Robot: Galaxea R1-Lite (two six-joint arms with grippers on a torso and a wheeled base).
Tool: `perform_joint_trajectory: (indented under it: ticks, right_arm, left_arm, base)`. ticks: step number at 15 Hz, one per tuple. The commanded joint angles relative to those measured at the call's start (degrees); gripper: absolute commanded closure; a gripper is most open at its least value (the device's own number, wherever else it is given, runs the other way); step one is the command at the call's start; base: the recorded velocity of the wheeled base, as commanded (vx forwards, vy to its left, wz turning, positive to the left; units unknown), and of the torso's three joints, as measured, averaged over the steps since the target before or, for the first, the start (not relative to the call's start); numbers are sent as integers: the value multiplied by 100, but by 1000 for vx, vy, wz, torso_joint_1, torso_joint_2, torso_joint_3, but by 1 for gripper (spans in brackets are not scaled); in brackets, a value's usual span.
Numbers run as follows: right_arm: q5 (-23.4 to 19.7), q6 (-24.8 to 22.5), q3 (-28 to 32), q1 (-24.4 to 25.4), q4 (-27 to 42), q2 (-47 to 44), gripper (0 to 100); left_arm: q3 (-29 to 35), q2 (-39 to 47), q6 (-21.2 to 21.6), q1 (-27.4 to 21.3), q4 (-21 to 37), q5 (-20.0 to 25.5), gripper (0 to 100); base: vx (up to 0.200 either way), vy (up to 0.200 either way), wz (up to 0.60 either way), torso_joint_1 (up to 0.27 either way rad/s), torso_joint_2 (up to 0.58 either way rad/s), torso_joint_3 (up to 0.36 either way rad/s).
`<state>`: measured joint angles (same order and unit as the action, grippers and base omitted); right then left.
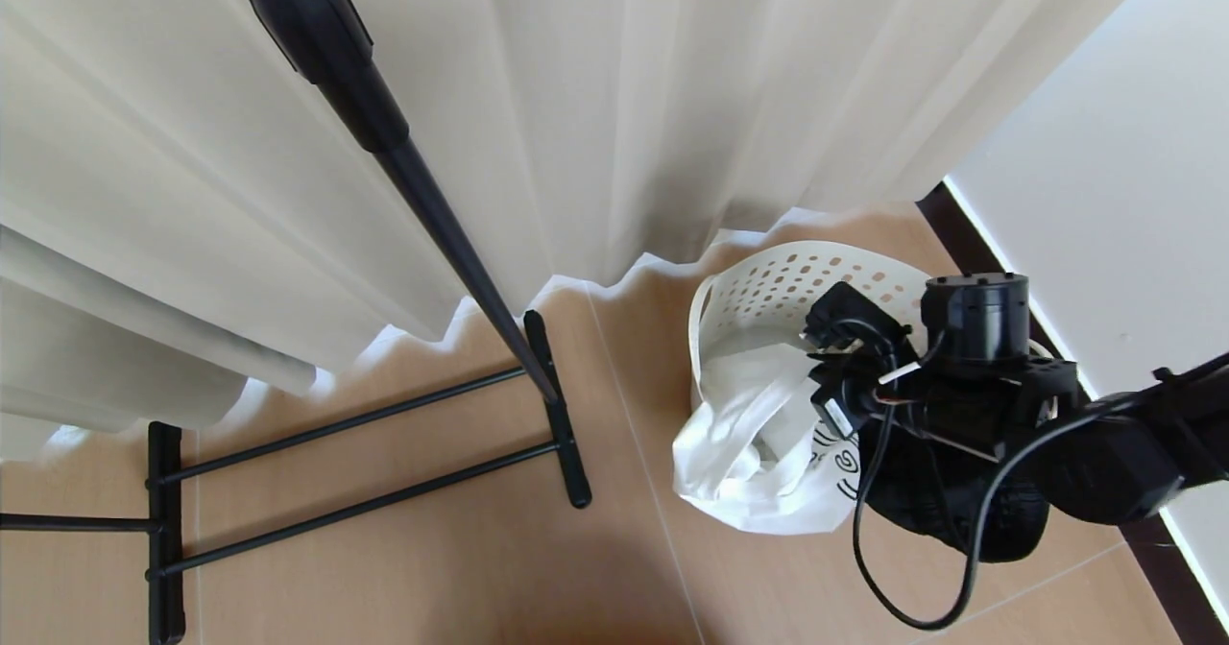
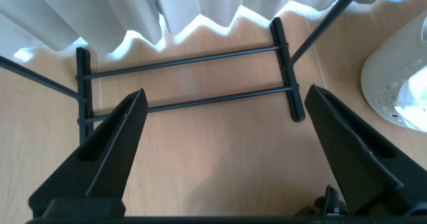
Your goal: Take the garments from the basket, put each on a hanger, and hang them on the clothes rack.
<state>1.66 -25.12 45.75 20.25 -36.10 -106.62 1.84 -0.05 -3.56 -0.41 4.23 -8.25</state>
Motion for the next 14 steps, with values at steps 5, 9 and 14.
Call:
perform_joint_trajectory:
  ticks: [5,9,14]
  right_arm:
    - [871,772,-1508,1060,85,2936,100]
    - [845,772,-2141,1482,103,3692,100]
    - [863,772,-2132,1482,85,3613,100]
  left_arm:
    - [0,5,4,-2,-1,-1,0]
    - [-8,5,22,-2,-1,-1,0]
    - [0,5,4,6,-1,-1,0]
  base:
    - [0,0,0,0,0,0]
    - [0,0,0,0,0,0]
    - [0,0,0,0,0,0]
